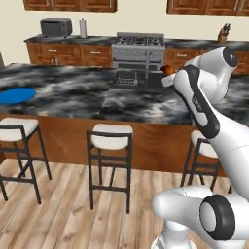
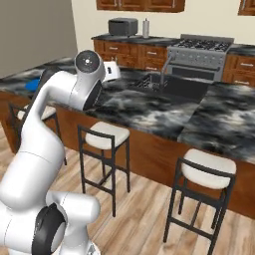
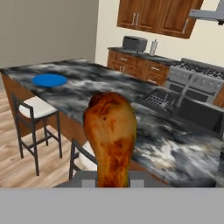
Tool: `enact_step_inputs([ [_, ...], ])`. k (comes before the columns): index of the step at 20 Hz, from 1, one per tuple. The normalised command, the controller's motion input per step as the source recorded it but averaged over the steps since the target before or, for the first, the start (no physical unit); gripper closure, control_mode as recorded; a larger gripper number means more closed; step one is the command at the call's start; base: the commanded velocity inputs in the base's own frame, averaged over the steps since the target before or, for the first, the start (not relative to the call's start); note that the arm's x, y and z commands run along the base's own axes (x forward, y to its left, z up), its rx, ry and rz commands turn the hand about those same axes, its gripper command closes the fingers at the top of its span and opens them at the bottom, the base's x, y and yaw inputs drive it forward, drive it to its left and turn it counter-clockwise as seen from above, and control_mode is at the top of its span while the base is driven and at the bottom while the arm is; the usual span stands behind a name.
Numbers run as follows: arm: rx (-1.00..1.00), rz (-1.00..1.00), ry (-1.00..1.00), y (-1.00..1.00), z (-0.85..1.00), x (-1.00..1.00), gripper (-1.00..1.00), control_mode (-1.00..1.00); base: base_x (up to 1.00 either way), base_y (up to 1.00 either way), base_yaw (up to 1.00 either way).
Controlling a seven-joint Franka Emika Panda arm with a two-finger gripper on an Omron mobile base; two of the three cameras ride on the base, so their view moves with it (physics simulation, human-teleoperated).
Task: Take the cheese, chicken drumstick, and lemon from the fridge and place them on the plate on the dining counter to create an appetizer plate.
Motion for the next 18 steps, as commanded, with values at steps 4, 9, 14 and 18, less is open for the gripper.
enact_step_inputs([
  [4, 0.00, 0.00, 0.00, 0.00, 0.00, 0.00, 1.00, 1.00, 0.00, 1.00, -0.19],
  [9, 0.00, 0.00, 0.00, 0.00, 0.00, 0.00, 1.00, 1.00, 0.00, 1.00, -0.19],
  [14, 0.00, 0.00, 0.00, 0.00, 0.00, 0.00, 1.00, 1.00, 0.00, 1.00, -0.20],
  [18, 0.00, 0.00, 0.00, 0.00, 0.00, 0.00, 1.00, 1.00, 0.01, 1.00, -0.20],
])
